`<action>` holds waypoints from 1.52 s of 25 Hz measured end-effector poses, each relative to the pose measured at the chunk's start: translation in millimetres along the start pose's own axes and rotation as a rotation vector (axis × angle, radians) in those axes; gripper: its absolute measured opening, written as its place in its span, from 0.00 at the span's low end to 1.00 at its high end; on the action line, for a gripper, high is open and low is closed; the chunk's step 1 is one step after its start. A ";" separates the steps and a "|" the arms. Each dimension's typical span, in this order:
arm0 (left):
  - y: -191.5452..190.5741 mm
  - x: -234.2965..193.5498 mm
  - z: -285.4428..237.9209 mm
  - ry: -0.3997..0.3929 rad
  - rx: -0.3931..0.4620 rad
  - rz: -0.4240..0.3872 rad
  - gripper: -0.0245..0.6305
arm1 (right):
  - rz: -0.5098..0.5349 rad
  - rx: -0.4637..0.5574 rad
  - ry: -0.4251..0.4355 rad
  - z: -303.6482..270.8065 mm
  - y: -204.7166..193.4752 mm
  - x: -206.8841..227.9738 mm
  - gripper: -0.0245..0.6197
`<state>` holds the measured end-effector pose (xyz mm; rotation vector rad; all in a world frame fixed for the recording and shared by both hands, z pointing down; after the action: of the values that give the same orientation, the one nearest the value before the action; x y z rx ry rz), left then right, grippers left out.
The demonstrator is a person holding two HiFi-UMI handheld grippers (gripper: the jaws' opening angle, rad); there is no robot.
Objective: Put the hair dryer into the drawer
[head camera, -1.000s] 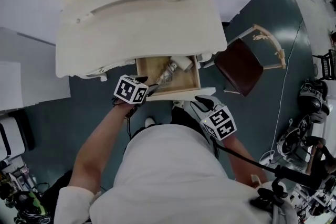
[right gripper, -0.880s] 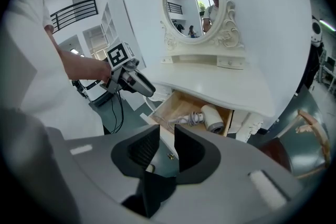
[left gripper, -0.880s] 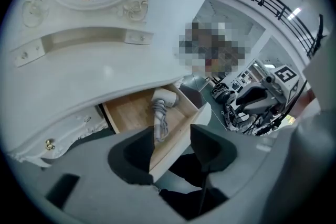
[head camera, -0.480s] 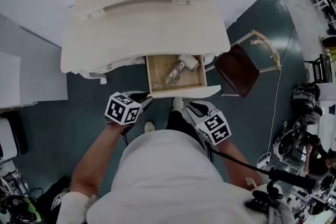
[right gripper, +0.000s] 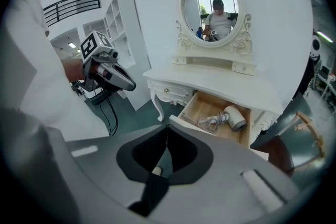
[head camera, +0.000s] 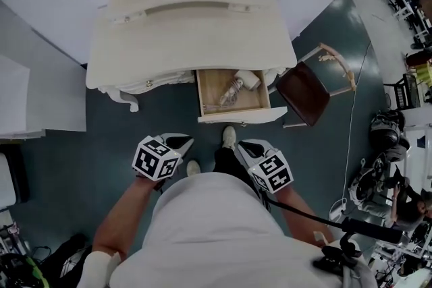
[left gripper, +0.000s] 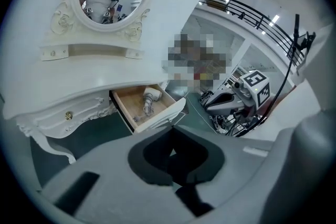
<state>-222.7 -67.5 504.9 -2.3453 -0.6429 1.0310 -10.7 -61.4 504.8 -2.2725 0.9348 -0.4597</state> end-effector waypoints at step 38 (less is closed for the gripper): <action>-78.3 68.6 57.9 -0.036 0.058 -0.044 0.04 | 0.065 0.016 0.028 25.2 -28.9 -104.3 0.04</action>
<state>-242.9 47.5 481.3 -2.2579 -0.6666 1.0605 -54.7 40.4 497.4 -2.2201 1.0123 -0.4703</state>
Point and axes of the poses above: the fingertips, and each gripper's own axes: z backward along the fingers, x to its right, y out of its top, the point moved 6 cm from there along z, backward along the fingers, and after that the axes turned 6 degrees about -y, right-handed, at the moved point
